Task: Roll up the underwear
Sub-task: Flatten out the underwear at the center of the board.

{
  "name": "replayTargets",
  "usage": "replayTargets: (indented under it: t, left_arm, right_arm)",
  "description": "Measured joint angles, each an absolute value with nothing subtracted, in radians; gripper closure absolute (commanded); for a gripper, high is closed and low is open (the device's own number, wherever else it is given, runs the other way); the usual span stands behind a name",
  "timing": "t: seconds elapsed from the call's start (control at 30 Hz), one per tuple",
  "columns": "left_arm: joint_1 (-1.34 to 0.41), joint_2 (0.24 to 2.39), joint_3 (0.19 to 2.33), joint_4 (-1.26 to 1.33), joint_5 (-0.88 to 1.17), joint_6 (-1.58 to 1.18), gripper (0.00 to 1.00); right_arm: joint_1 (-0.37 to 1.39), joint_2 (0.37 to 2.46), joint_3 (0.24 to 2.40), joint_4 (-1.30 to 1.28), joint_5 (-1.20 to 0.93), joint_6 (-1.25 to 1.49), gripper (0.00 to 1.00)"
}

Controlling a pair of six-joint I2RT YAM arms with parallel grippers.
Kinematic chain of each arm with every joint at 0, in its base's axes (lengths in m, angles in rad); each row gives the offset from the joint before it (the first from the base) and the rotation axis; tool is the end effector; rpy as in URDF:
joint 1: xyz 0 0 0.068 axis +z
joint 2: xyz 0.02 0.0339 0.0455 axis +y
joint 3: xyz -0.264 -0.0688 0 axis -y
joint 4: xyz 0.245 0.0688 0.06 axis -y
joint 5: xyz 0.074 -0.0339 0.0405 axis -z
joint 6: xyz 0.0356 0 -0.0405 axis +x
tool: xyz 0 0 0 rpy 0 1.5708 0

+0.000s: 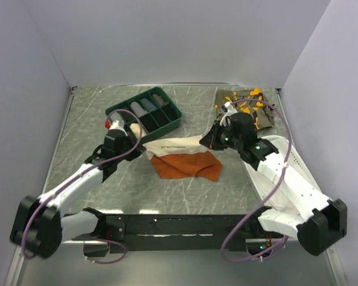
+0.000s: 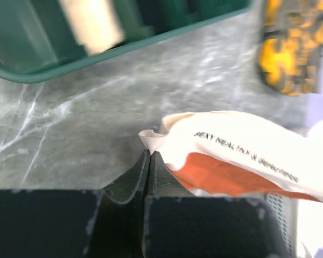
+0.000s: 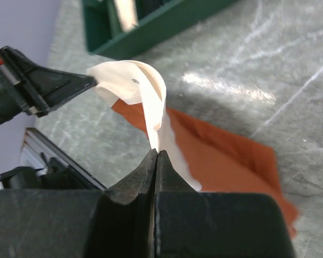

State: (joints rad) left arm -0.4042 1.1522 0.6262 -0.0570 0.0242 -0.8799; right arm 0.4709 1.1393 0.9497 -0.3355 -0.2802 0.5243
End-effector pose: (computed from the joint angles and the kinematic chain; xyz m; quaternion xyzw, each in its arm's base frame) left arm 0.2260 -0.0976 0.2233 -0.2019 0.8570 -0.2924 0.3733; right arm 0.2229 0.1245 0.3118 -0.0468 0.8595 0.3423 0.3767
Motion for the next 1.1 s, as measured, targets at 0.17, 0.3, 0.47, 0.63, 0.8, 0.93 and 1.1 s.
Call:
replayTargets:
  t: [0.17, 0.3, 0.47, 0.63, 0.8, 0.93, 1.1]
  left_arm:
    - [-0.404, 0.942, 0.696, -0.216, 0.022, -0.819, 0.99]
    - [-0.404, 0.823, 0.746, -0.338, 0.050, -0.787, 0.99]
    - [-0.404, 0.699, 0.812, -0.520, 0.117, -0.778, 0.99]
    - [-0.404, 0.589, 0.923, -0.725, 0.160, -0.780, 0.99]
    - [-0.404, 0.576, 1.056, -0.861, 0.196, -0.779, 0.99]
    - [-0.404, 0.640, 1.041, -0.887, 0.210, -0.765, 0.99]
    - [-0.404, 0.788, 0.866, -0.810, 0.222, -0.739, 0.99]
  right_arm:
    - [0.472, 1.005, 0.962, -0.361, -0.299, 0.523, 1.00]
    - [0.482, 0.904, 0.963, -0.370, -0.338, 0.532, 1.00]
    - [0.530, 0.794, 0.963, -0.379, -0.403, 0.566, 1.00]
    - [0.565, 0.690, 0.962, -0.382, -0.449, 0.625, 1.00]
    - [0.570, 0.630, 0.959, -0.394, -0.445, 0.666, 1.00]
    - [0.572, 0.692, 0.951, -0.427, -0.389, 0.667, 1.00]
    - [0.566, 0.967, 0.898, -0.426, -0.247, 0.631, 1.00]
